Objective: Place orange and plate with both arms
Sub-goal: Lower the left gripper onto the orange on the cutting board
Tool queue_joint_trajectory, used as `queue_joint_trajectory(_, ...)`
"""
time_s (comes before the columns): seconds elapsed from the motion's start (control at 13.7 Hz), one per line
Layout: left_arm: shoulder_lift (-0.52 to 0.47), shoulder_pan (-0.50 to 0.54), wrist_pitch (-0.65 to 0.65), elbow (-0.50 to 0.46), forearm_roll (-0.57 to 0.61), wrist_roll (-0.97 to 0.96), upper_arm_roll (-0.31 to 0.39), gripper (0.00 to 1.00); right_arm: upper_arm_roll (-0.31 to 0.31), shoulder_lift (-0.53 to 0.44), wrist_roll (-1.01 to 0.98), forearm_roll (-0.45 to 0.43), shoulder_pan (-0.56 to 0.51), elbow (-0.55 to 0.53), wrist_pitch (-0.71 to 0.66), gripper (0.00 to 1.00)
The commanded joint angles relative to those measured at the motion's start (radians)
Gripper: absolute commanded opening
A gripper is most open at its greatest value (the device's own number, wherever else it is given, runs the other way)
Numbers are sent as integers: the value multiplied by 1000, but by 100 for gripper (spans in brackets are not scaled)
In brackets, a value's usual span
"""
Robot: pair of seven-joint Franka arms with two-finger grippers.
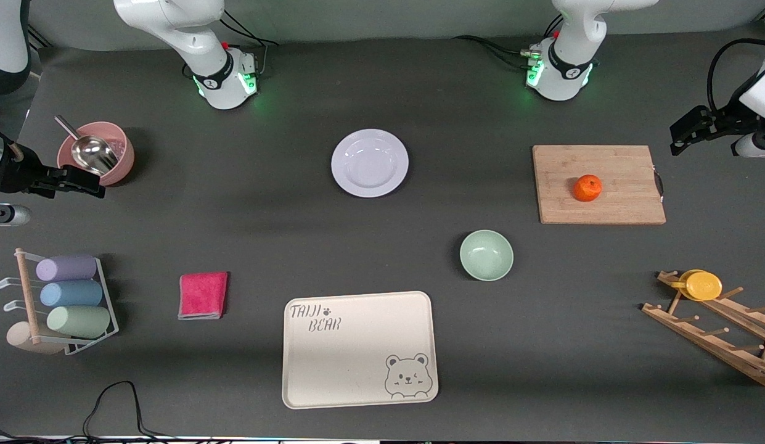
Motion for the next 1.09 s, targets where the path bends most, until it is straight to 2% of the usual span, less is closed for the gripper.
queue_joint_trajectory(0.0, 14, -9, -1, 19, 10, -1, 6, 100, -1, -1, 12, -8, 2, 2, -8, 100)
queue_joint_trajectory(0.36, 25, -5, -14, 25, 5, -1, 9, 100, -1, 1, 12, -8, 2, -1, -8, 100)
queue_joint_trajectory(0.58, 28, -11, -37, -12, 3, -3, 8, 100, -1, -5, 17, -7, 5, -1, -13, 100)
queue_joint_trajectory(0.73, 18, -6, 14, -113, 4, -6, 8, 100, 0, -53, 21, -3, 6, -35, -29, 100)
queue_joint_trajectory(1.02, -72, -2, 342, -458, 7, -21, 9, 100, 5, -195, 37, 0, 29, -168, -26, 100)
